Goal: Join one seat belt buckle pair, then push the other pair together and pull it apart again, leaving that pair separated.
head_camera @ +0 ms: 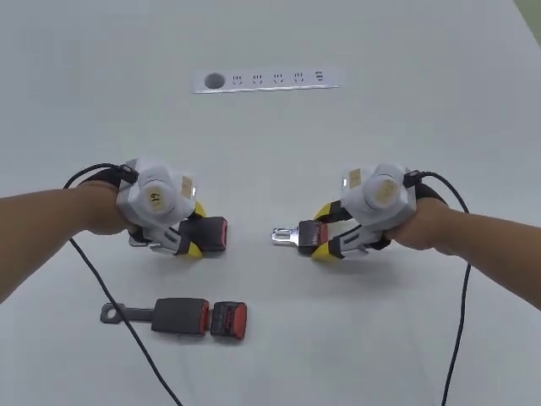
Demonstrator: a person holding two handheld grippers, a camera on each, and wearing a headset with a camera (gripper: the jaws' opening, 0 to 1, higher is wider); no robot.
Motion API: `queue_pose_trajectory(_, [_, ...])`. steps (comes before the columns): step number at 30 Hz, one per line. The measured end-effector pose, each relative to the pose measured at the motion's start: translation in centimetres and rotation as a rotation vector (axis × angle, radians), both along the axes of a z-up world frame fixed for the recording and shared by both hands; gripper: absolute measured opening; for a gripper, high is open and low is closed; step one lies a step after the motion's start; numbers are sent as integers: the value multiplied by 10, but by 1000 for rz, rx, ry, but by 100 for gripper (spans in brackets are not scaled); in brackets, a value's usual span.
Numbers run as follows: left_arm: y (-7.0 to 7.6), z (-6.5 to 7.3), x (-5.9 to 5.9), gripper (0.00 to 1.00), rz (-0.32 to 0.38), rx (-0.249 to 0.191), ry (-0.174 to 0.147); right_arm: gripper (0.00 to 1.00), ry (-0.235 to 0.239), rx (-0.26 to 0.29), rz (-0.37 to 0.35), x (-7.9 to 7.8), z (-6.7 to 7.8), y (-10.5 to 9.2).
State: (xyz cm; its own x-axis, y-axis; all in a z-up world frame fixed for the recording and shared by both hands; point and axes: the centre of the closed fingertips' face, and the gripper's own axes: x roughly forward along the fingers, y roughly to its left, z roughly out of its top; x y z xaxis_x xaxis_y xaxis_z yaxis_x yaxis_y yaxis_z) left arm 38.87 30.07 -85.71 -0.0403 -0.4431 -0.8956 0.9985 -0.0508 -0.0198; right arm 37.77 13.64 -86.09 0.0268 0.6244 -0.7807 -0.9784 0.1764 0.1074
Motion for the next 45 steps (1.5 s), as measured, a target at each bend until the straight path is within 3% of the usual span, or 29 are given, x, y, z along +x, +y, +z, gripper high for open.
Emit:
queue_pose_trajectory(29, [0,0,0,35,-2,17,0,35,6,-26,-50,-6,-1,-50])
queue_pose_trajectory(45, [1,-2,2,35,0,19,-2,36,9,-43,-52,-9,-2,-59])
